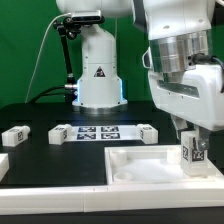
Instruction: Assemble one leg
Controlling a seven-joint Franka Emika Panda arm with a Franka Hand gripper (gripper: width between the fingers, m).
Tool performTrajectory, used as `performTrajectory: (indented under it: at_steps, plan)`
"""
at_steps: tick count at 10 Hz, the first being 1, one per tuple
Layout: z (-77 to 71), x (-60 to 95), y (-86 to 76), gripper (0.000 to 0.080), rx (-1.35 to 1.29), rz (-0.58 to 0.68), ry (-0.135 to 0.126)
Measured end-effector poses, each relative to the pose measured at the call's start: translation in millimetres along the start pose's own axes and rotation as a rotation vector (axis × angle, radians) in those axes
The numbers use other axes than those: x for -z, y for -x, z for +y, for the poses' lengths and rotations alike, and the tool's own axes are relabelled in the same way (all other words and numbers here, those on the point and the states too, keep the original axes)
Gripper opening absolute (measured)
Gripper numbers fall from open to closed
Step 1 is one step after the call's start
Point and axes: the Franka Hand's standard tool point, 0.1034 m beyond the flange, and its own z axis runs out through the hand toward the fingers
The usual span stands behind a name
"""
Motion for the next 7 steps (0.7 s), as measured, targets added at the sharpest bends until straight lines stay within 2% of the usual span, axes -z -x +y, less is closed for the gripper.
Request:
performTrajectory:
  at_steps: [1, 2, 7]
  plan:
    - [-0.6, 0.2, -0.2, 0.0551, 0.077, 0.0, 0.001]
    - [-0.5, -0.3, -0.4, 0.0631, 0.197, 0.0, 0.001]
    - [-1.7, -5.7, -0.1, 0.0649, 0.842, 0.024, 0.017]
